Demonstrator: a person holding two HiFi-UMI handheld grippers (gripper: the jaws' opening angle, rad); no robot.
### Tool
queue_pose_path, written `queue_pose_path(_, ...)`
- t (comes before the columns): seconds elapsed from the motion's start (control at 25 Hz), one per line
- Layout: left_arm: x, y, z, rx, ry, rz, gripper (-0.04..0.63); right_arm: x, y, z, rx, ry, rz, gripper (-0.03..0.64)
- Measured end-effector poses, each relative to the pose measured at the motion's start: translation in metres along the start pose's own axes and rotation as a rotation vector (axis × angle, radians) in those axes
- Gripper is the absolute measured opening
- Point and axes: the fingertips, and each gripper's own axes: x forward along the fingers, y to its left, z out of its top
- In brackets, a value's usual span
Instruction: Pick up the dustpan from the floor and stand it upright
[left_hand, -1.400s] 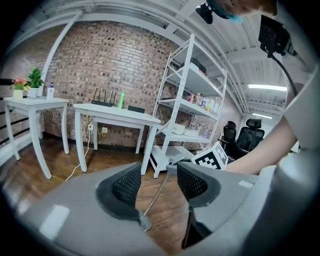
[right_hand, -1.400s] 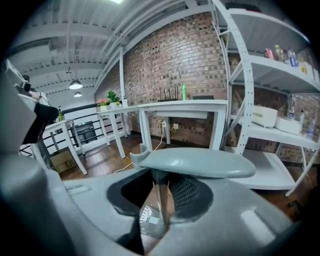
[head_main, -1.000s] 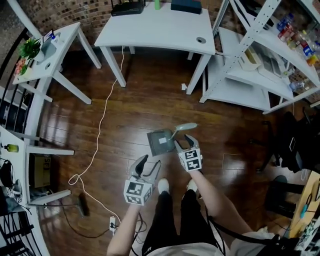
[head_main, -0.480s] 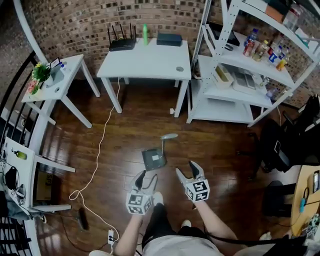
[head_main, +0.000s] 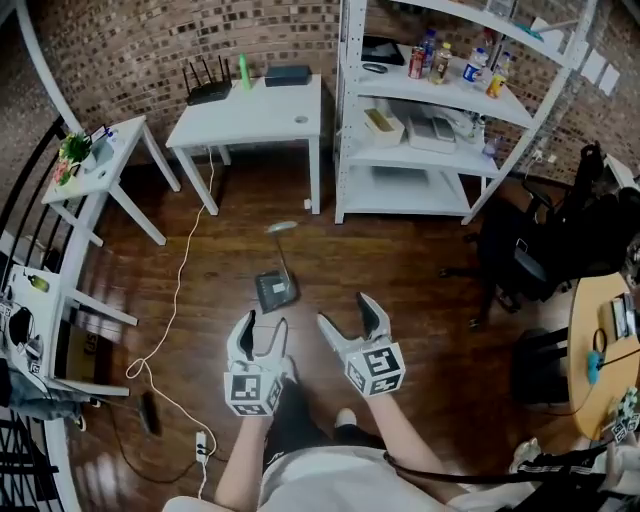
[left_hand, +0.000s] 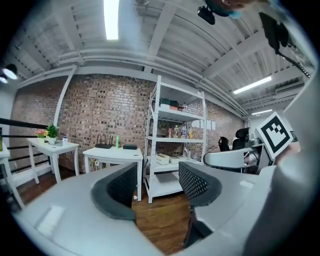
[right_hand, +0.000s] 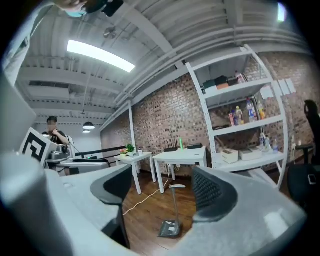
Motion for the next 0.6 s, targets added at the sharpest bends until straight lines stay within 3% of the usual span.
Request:
queue_pose_path(0.12, -0.025, -0.031, 0.006, -0.009, 0.008, 0.014, 0.274, -0.042, -0.002, 0.014, -0.073, 0.001, -0.015, 0.353)
queue_pose_path(0.32, -0.055, -0.045, 0.034, 0.059, -0.009, 0.020, 0.275, -0.080, 0.011, 0.034, -0.170, 0.002, -0.036, 0.351)
queue_pose_path(0.48, -0.064, -0.043, 0.047, 0.113, -0.034, -0.007, 0.275, -0.084, 0.026, 0.054, -0.173, -0.046, -0.074, 0.350)
queue_pose_path(0.6, -0.068, -0.043, 0.040, 0.105, -0.033, -0.031, 0.275, -0.075, 0.040, 0.057, -0.210, -0.052, -0.064, 0.350)
